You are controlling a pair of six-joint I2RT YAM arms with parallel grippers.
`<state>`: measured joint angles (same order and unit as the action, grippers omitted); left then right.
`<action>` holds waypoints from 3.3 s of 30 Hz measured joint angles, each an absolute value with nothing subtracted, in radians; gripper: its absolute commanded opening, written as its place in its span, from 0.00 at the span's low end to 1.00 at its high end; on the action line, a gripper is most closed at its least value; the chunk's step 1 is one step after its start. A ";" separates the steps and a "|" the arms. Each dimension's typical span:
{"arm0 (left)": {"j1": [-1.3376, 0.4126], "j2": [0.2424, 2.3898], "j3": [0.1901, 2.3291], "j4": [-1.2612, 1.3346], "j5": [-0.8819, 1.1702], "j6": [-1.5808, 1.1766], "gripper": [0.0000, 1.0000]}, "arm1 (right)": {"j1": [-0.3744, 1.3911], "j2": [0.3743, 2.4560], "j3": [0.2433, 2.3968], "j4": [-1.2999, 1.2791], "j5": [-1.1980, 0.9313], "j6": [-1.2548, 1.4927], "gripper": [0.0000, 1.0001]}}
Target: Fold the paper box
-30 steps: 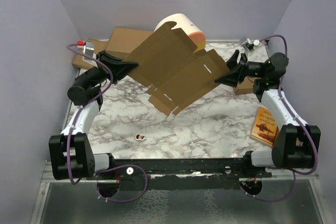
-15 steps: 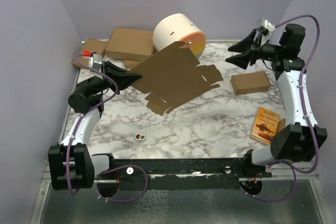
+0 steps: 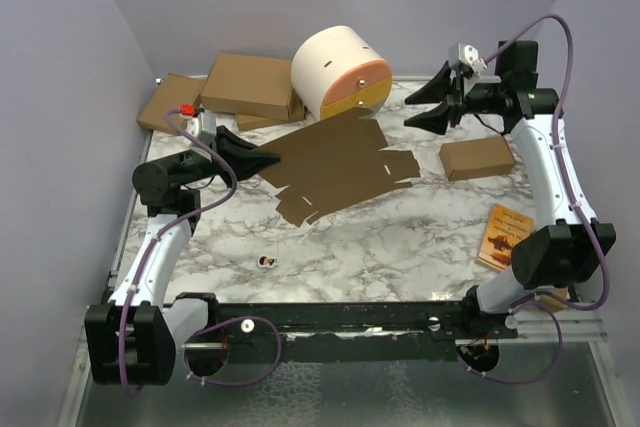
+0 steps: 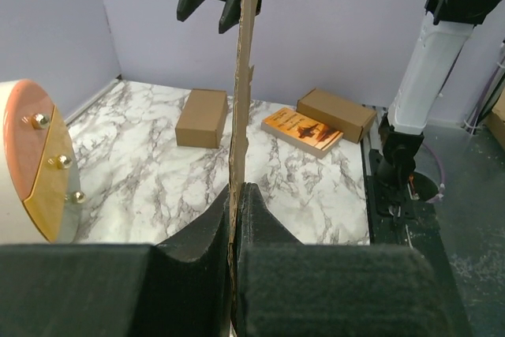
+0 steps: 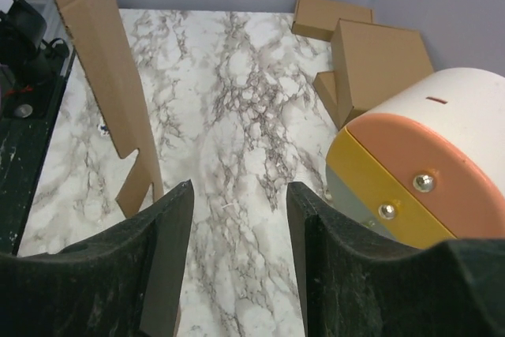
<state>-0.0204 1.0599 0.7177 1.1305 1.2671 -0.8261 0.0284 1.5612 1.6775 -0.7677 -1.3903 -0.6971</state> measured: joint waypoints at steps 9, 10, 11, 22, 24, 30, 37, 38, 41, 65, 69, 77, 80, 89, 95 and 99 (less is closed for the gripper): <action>-0.036 1.054 0.718 0.993 1.271 -0.712 0.00 | 0.081 1.530 1.600 -0.890 -1.330 -0.857 0.22; -0.037 1.053 0.718 0.989 1.271 -0.707 0.00 | 0.086 1.530 1.599 -0.891 -1.324 -0.862 0.22; -0.037 1.052 0.718 0.985 1.271 -0.704 0.00 | 0.088 1.530 1.599 -0.893 -1.319 -0.869 0.22; -0.040 1.047 0.718 0.958 1.272 -0.684 0.00 | 0.107 1.529 1.568 -0.979 -1.293 -1.006 0.22; -0.040 1.047 0.718 0.957 1.272 -0.683 0.00 | 0.111 1.529 1.555 -0.985 -1.288 -1.018 0.22; -0.040 1.047 0.723 0.956 1.272 -0.682 0.00 | 0.121 1.528 1.548 -1.002 -1.283 -1.049 0.23; -0.040 1.047 0.725 0.956 1.272 -0.682 0.00 | 0.138 1.527 1.548 -1.064 -1.285 -1.118 0.28; -0.040 1.047 0.725 0.956 1.272 -0.682 0.00 | 0.139 1.528 1.548 -1.074 -1.285 -1.127 0.28; -0.040 1.047 0.725 0.956 1.272 -0.682 0.00 | 0.147 1.527 1.548 -1.099 -1.291 -1.149 0.30; -0.042 1.041 0.725 1.038 1.292 -0.739 0.00 | 0.230 1.533 1.504 -1.049 -1.314 -1.085 0.30; -0.042 1.049 0.725 1.138 1.295 -0.809 0.00 | 0.230 1.541 1.485 -1.039 -1.325 -1.080 0.27; -0.042 1.069 0.725 1.250 1.300 -0.895 0.00 | 0.230 1.544 1.481 -1.029 -1.357 -1.077 0.28; -0.042 1.070 0.725 1.264 1.302 -0.905 0.00 | 0.230 1.544 1.481 -1.029 -1.368 -1.077 0.30; -0.041 1.073 0.725 1.277 1.302 -0.911 0.00 | 0.229 1.544 1.483 -1.034 -1.395 -1.078 0.30; -0.041 1.074 0.725 1.282 1.302 -0.911 0.00 | 0.229 1.544 1.488 -1.047 -1.405 -1.078 0.31; -0.041 1.074 0.725 1.282 1.301 -0.908 0.00 | 0.228 1.547 1.501 -1.063 -1.408 -1.083 0.21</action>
